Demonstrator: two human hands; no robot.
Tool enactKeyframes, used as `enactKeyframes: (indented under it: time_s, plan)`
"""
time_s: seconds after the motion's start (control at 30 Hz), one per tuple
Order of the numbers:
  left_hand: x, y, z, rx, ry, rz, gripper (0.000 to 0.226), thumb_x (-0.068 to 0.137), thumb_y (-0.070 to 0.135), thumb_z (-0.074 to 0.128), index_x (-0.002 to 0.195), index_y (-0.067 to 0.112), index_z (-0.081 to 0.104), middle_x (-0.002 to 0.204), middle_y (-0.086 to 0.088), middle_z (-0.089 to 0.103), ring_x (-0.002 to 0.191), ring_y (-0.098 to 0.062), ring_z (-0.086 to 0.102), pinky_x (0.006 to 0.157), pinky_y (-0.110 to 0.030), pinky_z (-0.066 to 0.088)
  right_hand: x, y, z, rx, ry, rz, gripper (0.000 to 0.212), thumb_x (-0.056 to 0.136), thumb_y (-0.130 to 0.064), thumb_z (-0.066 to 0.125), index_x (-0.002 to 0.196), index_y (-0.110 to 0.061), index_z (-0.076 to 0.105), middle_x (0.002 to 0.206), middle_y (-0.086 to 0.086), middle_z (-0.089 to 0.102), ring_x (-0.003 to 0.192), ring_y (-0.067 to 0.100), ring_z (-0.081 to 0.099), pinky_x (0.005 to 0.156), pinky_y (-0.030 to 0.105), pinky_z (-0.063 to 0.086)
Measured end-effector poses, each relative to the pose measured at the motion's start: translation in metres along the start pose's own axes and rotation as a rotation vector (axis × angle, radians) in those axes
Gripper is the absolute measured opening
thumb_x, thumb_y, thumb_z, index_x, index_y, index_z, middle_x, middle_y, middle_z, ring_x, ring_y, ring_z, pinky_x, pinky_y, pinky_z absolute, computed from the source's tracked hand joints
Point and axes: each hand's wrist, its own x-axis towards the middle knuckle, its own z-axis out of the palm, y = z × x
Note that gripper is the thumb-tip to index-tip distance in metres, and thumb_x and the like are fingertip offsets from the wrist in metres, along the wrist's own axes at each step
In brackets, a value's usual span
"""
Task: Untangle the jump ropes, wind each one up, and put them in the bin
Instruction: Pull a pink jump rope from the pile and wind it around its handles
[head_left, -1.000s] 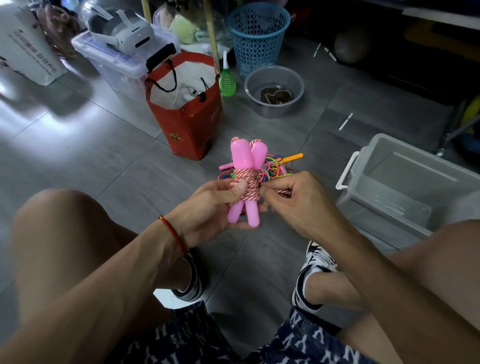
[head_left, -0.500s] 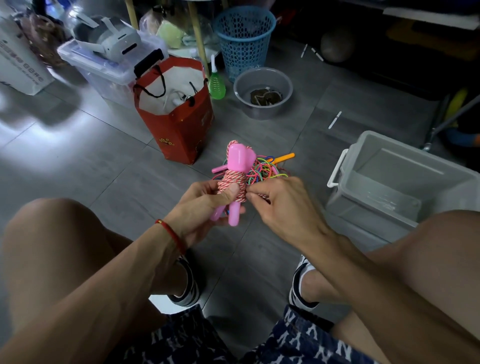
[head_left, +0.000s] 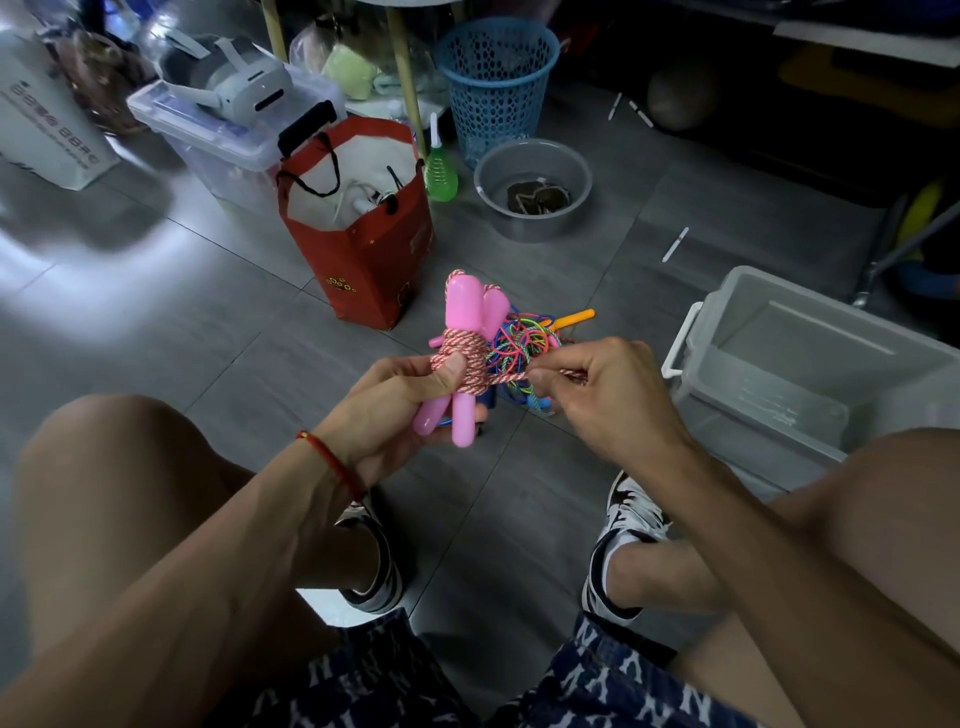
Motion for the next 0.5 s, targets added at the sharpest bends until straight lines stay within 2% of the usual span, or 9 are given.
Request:
enactKeyframes:
  time_s: [0.1, 0.23, 0.33, 0.4, 0.5]
  plan:
    - [0.0, -0.001, -0.001, 0.01, -0.009, 0.01, 0.035, 0.1, 0.02, 0.053, 0.111, -0.011, 0.063, 0.093, -0.025, 0.066, 0.077, -0.026, 0.068, 0.064, -0.033, 0.059, -0.005, -0.002, 0.001, -0.039, 0.003, -0.027, 0.008, 0.087, -0.018, 0.075, 0.087, -0.02, 0.082, 0.068, 0.003, 0.074, 0.063, 0.022, 0.069, 0.068, 0.037, 0.052]
    - [0.001, -0.002, -0.002, 0.016, -0.005, 0.027, 0.033, 0.1, 0.019, 0.054, 0.109, -0.012, 0.064, 0.095, -0.025, 0.068, 0.083, -0.029, 0.067, 0.067, -0.035, 0.06, -0.003, 0.005, 0.001, 0.046, -0.008, 0.078, 0.007, 0.087, -0.023, 0.075, 0.084, -0.027, 0.081, 0.06, 0.001, 0.07, 0.062, 0.019, 0.07, 0.066, 0.038, 0.056]
    - [0.005, -0.004, -0.002, 0.042, 0.035, 0.04, 0.033, 0.1, 0.019, 0.056, 0.108, -0.013, 0.064, 0.097, -0.028, 0.067, 0.084, -0.032, 0.066, 0.065, -0.034, 0.06, -0.004, 0.001, 0.002, 0.059, 0.014, 0.033, 0.007, 0.085, -0.024, 0.075, 0.086, -0.03, 0.077, 0.062, 0.006, 0.068, 0.063, 0.025, 0.069, 0.064, 0.04, 0.055]
    - [0.006, -0.006, -0.001, 0.071, 0.058, 0.045, 0.031, 0.098, 0.018, 0.059, 0.107, -0.011, 0.065, 0.097, -0.028, 0.068, 0.086, -0.035, 0.066, 0.067, -0.037, 0.06, -0.006, -0.006, 0.003, 0.053, 0.024, -0.01, 0.006, 0.085, -0.02, 0.076, 0.083, -0.024, 0.081, 0.065, -0.002, 0.07, 0.062, 0.02, 0.069, 0.063, 0.036, 0.055]
    - [0.008, -0.01, 0.005, 0.139, 0.082, 0.069, 0.025, 0.094, 0.014, 0.065, 0.11, -0.005, 0.067, 0.101, -0.024, 0.072, 0.087, -0.035, 0.069, 0.081, -0.047, 0.057, -0.006, -0.011, 0.009, 0.177, -0.031, 0.016, 0.011, 0.085, -0.014, 0.078, 0.083, -0.024, 0.082, 0.061, -0.016, 0.069, 0.061, 0.011, 0.07, 0.063, 0.03, 0.056]
